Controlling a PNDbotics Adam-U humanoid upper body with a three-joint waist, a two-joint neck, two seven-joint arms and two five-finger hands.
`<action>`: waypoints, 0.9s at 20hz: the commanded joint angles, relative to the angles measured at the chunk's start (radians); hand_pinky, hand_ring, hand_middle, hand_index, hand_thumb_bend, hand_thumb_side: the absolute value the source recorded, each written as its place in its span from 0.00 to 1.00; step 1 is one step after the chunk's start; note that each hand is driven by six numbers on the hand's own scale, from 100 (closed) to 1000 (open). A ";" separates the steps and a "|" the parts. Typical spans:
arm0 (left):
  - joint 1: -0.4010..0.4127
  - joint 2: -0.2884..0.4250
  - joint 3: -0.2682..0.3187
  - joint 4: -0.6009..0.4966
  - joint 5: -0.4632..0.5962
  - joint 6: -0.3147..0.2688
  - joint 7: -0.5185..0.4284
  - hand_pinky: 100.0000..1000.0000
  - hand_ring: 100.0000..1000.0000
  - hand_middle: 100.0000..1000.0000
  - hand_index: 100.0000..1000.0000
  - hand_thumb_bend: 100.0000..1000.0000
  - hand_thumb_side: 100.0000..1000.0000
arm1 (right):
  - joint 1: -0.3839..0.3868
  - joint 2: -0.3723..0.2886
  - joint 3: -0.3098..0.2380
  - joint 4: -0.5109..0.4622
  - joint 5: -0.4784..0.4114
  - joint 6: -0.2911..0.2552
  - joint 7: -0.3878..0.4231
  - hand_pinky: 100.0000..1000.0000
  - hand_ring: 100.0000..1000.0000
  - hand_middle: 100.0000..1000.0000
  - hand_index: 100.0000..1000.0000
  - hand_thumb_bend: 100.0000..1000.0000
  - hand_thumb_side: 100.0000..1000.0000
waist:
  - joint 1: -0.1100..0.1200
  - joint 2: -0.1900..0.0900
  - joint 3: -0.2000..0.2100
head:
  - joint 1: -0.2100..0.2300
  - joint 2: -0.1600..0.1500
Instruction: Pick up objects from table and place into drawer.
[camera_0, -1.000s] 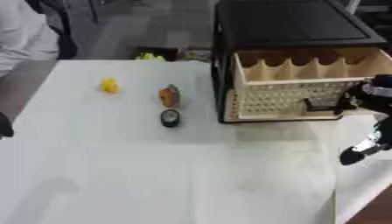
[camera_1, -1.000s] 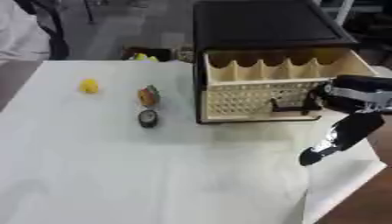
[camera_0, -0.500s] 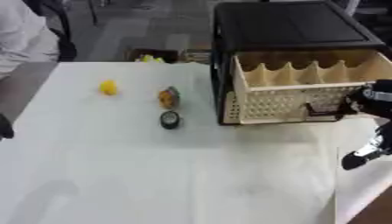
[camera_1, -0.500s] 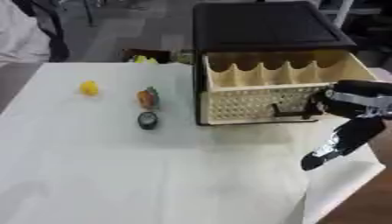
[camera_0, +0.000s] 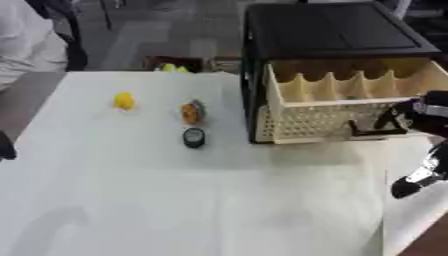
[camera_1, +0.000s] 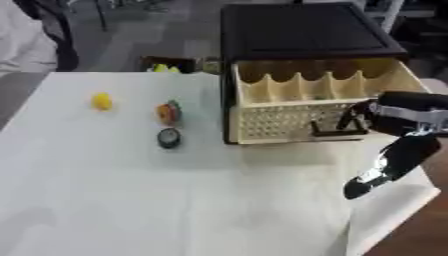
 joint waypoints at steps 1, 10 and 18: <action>-0.006 0.024 0.010 -0.013 -0.002 0.000 0.003 0.33 0.43 0.45 0.68 0.00 0.98 | -0.013 -0.023 -0.025 -0.028 -0.009 0.001 -0.012 0.00 0.00 0.00 0.81 1.00 0.51 | -0.001 -0.015 -0.002 | 0.003 -0.005; -0.005 0.024 0.012 -0.013 -0.002 -0.001 0.006 0.33 0.43 0.45 0.68 0.00 0.98 | -0.009 -0.009 -0.070 -0.070 0.014 0.004 -0.051 0.00 0.00 0.00 0.80 1.00 0.50 | -0.001 -0.016 -0.006 | 0.002 0.007; -0.004 0.027 0.013 -0.013 0.003 -0.006 0.011 0.33 0.43 0.45 0.68 0.00 0.97 | -0.019 0.019 -0.117 -0.105 0.010 0.008 -0.085 0.00 0.00 0.00 0.74 1.00 0.49 | 0.003 -0.021 -0.012 | 0.014 0.025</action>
